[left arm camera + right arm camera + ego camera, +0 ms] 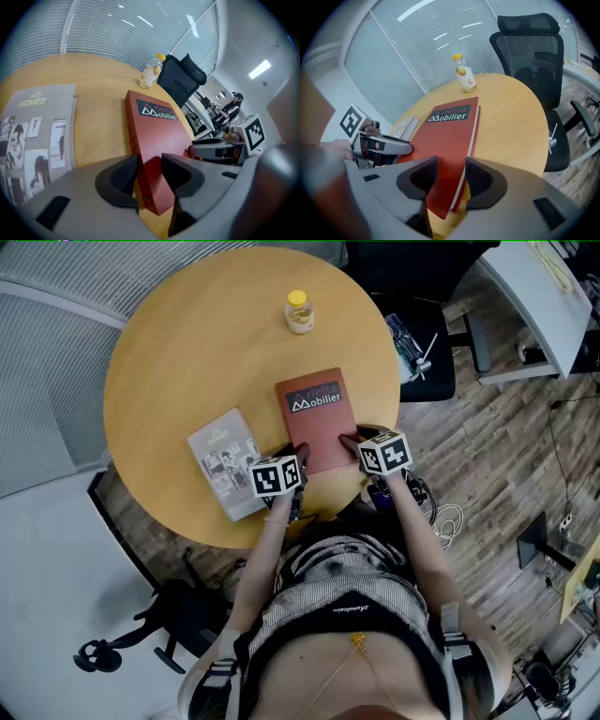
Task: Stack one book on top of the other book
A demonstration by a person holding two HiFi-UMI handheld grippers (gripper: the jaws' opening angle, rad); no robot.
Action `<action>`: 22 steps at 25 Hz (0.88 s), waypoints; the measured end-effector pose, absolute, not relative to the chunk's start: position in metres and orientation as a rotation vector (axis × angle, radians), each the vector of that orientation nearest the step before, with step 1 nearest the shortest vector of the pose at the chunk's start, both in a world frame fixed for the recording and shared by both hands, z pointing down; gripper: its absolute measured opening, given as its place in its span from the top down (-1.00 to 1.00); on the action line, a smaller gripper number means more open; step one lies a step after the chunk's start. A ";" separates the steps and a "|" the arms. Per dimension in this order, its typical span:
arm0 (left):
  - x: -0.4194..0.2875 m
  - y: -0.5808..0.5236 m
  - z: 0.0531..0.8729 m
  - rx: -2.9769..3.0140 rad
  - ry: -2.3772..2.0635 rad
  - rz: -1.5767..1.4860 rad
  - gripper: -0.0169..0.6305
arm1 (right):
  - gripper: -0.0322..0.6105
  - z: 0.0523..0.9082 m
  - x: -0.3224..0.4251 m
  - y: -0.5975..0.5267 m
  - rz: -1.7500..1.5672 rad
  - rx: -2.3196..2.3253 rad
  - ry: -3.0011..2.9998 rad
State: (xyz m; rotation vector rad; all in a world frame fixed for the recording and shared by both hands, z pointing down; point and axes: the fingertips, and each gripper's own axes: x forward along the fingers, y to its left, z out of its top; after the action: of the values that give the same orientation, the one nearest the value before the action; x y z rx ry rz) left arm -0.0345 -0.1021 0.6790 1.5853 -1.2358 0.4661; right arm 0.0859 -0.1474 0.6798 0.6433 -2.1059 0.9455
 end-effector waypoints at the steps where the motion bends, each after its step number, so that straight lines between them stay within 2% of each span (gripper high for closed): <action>1: -0.035 -0.102 0.679 1.585 -1.237 0.467 0.41 | 0.31 0.680 0.086 -0.147 0.947 0.642 -2.106; 22: -0.034 -0.101 0.676 1.577 -1.257 0.457 0.42 | 0.32 0.679 0.085 -0.147 0.992 0.656 -2.101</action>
State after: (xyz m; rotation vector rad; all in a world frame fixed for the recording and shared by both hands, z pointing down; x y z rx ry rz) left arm -0.0341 -0.1013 0.6761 1.5767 -1.2574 0.4575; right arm 0.0854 -0.1475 0.6792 0.6560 -2.1013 0.9920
